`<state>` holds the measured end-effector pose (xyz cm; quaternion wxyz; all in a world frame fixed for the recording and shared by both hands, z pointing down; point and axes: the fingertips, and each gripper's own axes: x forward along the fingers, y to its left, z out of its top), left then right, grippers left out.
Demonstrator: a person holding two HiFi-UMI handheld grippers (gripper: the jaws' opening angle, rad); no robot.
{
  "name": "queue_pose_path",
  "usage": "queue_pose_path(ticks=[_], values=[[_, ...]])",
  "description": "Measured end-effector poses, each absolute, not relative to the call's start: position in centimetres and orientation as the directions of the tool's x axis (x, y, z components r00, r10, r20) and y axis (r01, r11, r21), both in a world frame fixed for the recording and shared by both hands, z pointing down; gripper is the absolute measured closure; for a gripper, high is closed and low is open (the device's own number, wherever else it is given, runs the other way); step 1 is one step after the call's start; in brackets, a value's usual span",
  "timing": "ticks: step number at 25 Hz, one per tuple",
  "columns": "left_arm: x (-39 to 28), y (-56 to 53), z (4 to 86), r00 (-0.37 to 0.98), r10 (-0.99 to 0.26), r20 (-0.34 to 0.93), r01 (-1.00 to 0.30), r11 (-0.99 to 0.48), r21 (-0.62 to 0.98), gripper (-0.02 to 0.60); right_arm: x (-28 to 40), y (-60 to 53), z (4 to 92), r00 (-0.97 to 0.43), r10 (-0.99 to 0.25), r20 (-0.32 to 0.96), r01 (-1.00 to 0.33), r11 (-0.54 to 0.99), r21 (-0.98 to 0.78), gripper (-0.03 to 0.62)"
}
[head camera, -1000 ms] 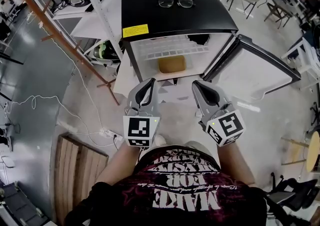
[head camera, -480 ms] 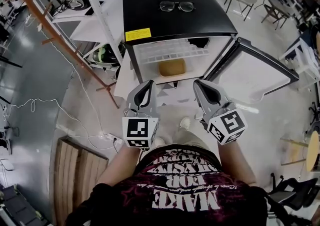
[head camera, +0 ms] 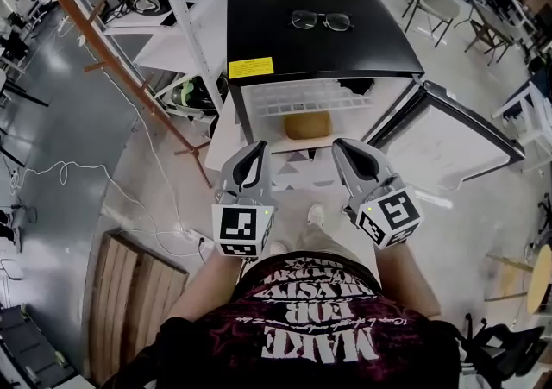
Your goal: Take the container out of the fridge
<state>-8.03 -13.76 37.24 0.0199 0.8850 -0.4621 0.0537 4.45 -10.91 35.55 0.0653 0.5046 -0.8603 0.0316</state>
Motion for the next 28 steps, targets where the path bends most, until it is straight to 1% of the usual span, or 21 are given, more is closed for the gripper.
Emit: queue_pose_path(ticks=[15, 28], values=[[-7.1, -17.1, 38.2, 0.523, -0.842, 0.136, -0.849, -0.529, -0.011, 0.581, 5.3, -15.1, 36.9, -0.535, -0.829, 0.165, -0.840, 0.542, -0.002, 0.566], [-6.8, -19.3, 39.1, 0.502, -0.850, 0.162, -0.861, -0.508, -0.001, 0.581, 7.3, -17.7, 37.9, -0.521, -0.833, 0.187, -0.849, 0.529, -0.010, 0.566]])
